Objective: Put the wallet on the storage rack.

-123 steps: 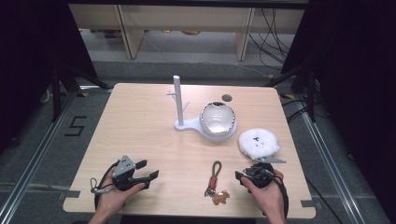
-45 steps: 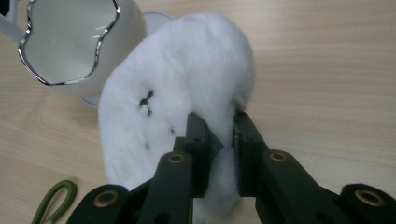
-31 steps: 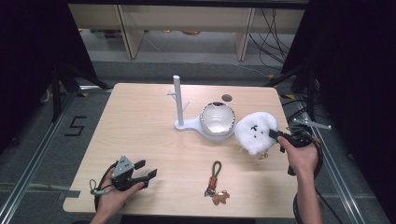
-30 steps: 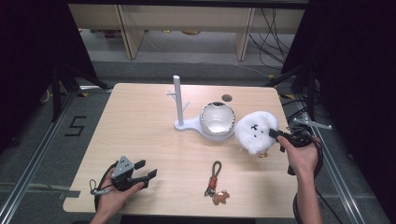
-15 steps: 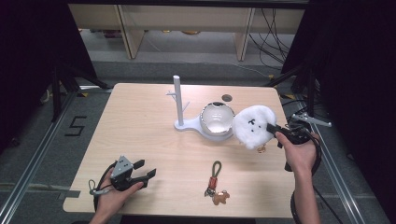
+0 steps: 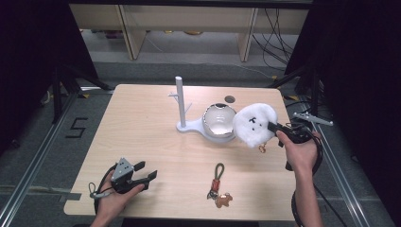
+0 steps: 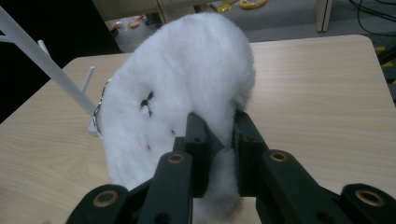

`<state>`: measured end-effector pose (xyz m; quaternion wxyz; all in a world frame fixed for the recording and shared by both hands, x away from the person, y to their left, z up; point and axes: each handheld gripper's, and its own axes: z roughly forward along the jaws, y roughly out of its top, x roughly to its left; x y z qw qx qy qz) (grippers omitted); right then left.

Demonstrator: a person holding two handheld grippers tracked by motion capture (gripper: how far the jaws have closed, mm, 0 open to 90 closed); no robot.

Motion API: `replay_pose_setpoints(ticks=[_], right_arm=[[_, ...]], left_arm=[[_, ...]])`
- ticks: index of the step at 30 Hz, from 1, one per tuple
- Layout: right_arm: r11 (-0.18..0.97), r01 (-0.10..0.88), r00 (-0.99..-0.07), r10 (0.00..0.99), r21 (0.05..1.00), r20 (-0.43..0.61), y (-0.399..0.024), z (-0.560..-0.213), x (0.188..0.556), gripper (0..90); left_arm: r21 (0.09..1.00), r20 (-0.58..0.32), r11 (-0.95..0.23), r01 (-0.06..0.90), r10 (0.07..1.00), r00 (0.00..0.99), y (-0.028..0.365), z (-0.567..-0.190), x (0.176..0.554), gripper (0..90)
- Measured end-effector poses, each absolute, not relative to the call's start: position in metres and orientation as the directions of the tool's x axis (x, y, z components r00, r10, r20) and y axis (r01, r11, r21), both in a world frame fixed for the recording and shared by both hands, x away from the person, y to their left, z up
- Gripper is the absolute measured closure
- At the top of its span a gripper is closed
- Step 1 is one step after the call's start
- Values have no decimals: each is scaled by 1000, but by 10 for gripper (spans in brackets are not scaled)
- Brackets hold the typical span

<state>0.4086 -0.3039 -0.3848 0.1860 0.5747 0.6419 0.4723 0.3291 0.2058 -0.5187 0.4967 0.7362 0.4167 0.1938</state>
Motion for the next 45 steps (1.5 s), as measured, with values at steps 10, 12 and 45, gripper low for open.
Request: replay_pose_setpoints(ticks=[10, 12, 45], right_arm=[[-106, 553, -286, 907, 826, 308, -292, -380, 414, 798], [-93, 541, -295, 910, 836, 292, -290, -379, 416, 799], [-84, 506, -317, 907, 859, 276, -267, -363, 437, 798]], left_arm=[[895, -143, -142, 423, 807, 573, 206, -519, 329, 348], [896, -134, -150, 418, 807, 575, 207, -519, 329, 347], [895, -123, -154, 418, 816, 565, 208, -517, 329, 344]])
